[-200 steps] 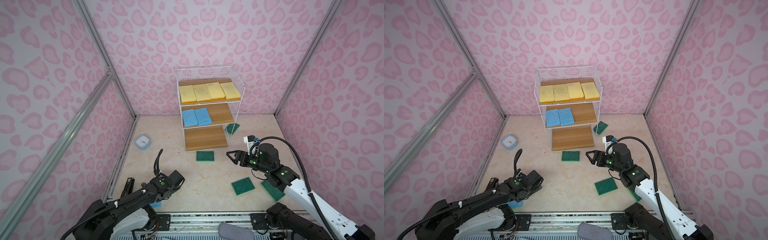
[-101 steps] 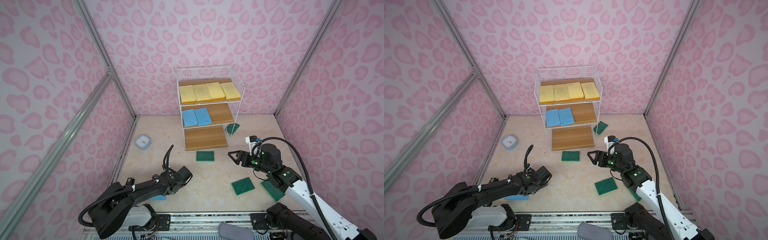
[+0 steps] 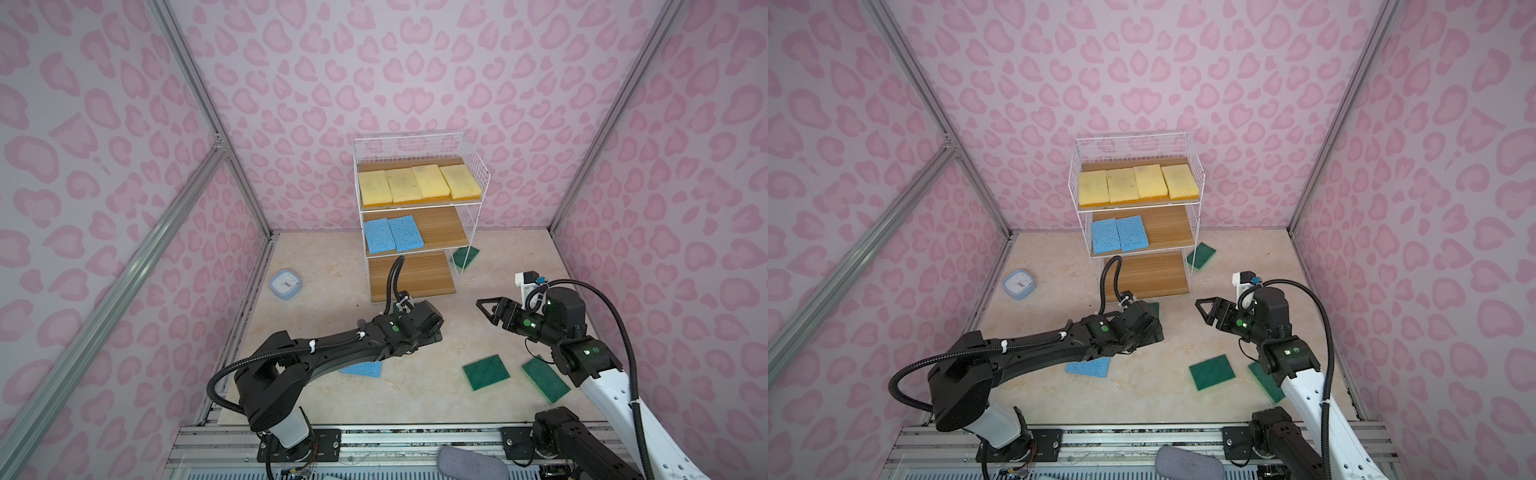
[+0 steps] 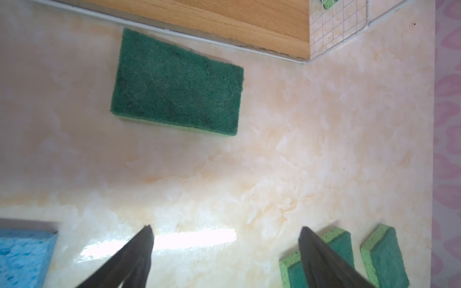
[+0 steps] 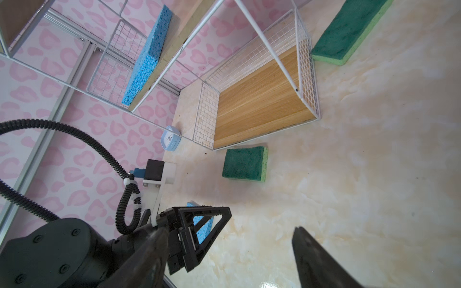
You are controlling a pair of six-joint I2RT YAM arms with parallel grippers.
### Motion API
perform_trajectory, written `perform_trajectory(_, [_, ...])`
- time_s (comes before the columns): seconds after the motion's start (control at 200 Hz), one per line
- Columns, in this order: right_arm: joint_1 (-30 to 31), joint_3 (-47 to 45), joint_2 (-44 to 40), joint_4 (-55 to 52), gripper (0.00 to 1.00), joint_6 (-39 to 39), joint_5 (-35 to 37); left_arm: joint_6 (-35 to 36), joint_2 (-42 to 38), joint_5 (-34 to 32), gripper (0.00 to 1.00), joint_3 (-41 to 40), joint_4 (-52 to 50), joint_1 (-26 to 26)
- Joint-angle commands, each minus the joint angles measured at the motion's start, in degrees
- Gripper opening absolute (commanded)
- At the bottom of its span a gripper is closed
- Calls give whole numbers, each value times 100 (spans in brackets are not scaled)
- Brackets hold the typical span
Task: Arrange cleaning sponges on a shelf
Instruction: Move the cleaning sponge to the center of the table.
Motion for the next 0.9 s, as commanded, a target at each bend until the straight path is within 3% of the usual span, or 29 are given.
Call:
perform_trajectory(0.0, [-25,-114,65,204,79,115,-341,43,-454,67,84,-103,-393,-26])
perform_trajectory(0.11, [-26,-212,189,444,78,261,-385,-189,-1044,23,62,-649,-542,-52])
perform_trajectory(0.19, [-19,-231,227,555,78,323,-329,-392,-1497,-89,26,-1136,-637,-71])
perform_trajectory(0.265, [12,-217,274,645,78,375,-293,-591,-1836,-157,5,-1590,-729,-71])
perform_trajectory(0.54, [346,-107,533,717,79,386,-46,-1184,-2434,-115,4,-2813,-845,-61])
perform_trajectory(0.895, [447,5,758,767,80,384,65,-1509,-2812,-114,4,-3435,-1241,190])
